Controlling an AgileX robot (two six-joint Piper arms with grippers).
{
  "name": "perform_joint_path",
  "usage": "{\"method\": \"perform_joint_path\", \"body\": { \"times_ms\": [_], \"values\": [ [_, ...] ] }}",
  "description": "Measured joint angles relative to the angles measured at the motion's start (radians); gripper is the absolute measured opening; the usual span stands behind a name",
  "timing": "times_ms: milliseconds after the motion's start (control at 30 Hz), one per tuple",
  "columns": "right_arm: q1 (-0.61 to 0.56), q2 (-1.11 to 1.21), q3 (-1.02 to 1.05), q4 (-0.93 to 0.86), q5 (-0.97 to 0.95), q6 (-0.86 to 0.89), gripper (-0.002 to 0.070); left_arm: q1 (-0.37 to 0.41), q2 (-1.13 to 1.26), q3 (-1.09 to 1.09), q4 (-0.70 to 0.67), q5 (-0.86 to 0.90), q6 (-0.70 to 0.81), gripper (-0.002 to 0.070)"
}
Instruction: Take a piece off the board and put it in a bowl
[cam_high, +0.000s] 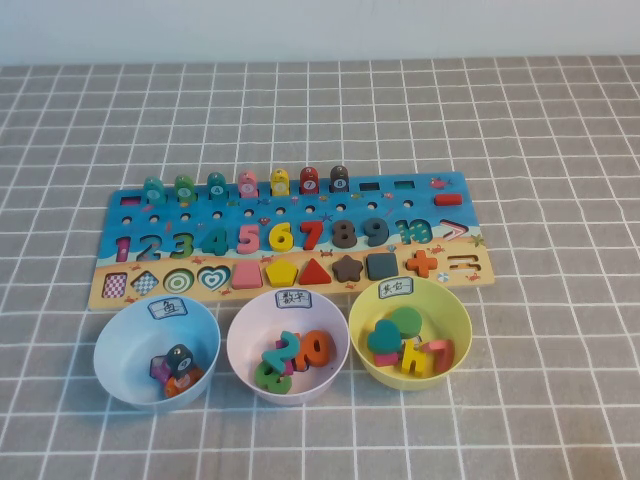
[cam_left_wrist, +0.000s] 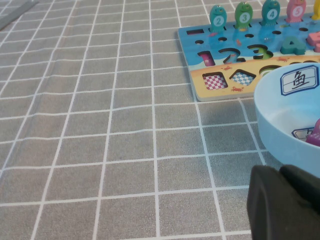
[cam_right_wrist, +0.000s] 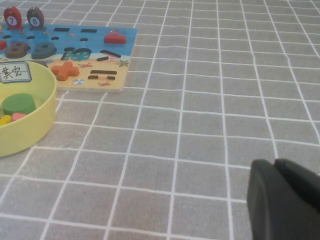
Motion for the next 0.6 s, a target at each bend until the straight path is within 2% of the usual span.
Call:
{"method": "perform_joint_path", "body": {
  "times_ms": [600],
  "values": [
    [0.000,0.000,0.000,0.025,0.000,0.000,-0.0017,0.000,0.000,0.000,0.000,0.000,0.000,-0.0001]
  ]
}}
